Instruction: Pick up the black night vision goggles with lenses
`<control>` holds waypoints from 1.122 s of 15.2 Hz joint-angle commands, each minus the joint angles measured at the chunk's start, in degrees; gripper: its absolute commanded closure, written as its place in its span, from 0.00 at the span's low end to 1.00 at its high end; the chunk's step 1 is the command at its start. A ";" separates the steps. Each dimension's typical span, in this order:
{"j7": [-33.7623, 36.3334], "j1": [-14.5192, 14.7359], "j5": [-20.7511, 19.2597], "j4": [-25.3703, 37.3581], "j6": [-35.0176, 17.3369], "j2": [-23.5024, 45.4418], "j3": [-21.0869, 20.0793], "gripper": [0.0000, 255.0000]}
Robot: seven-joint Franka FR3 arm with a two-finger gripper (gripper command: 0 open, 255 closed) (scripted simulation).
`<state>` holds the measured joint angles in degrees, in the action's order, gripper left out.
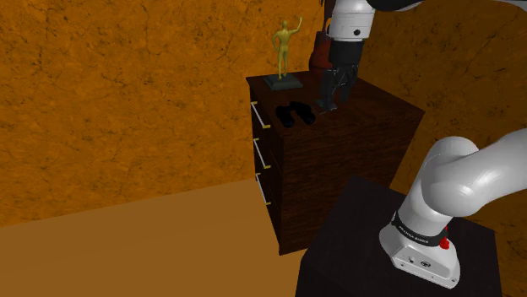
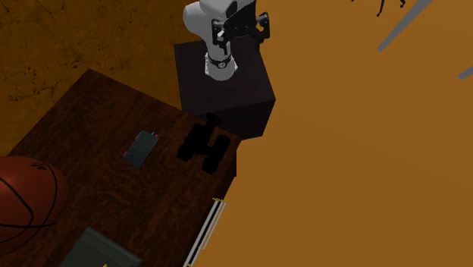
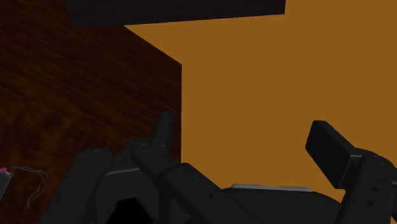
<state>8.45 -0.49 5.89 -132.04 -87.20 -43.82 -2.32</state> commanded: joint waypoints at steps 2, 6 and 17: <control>0.71 -0.65 -0.26 0.70 -1.14 1.96 0.08 0.00; 3.60 -3.14 -1.34 4.06 -5.19 9.83 0.51 0.00; 11.76 -9.00 -4.20 17.25 -11.87 30.94 3.10 0.00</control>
<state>19.28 -9.04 1.89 -116.36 -98.67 -14.95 0.55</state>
